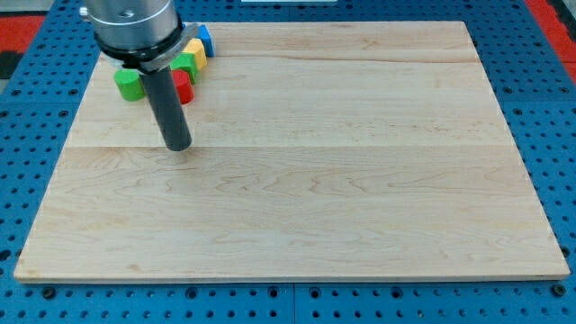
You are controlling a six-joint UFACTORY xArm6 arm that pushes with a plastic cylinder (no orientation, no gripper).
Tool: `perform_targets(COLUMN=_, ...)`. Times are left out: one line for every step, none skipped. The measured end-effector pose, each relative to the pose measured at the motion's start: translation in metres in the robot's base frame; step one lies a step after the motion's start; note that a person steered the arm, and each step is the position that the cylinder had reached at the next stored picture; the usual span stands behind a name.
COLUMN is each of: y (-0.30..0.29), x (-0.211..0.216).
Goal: Point your arm at yellow heart
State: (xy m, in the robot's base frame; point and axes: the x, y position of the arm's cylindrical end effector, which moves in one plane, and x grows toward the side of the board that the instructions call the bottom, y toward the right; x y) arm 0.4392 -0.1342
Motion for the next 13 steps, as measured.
perform_targets(y=0.036, x=-0.017)
perform_targets(y=0.077, x=-0.044)
perform_targets(y=0.077, x=-0.043)
perform_targets(y=0.061, x=-0.004)
perform_targets(y=0.032, x=0.041)
perform_targets(y=0.037, x=0.047)
perform_targets(y=0.036, x=0.047)
perform_targets(y=0.000, x=0.047)
perform_targets(y=-0.061, x=0.045)
perform_targets(y=-0.085, x=0.018)
perform_targets(y=-0.096, x=-0.029)
perform_targets(y=-0.118, x=-0.069)
perform_targets(y=-0.145, x=-0.101)
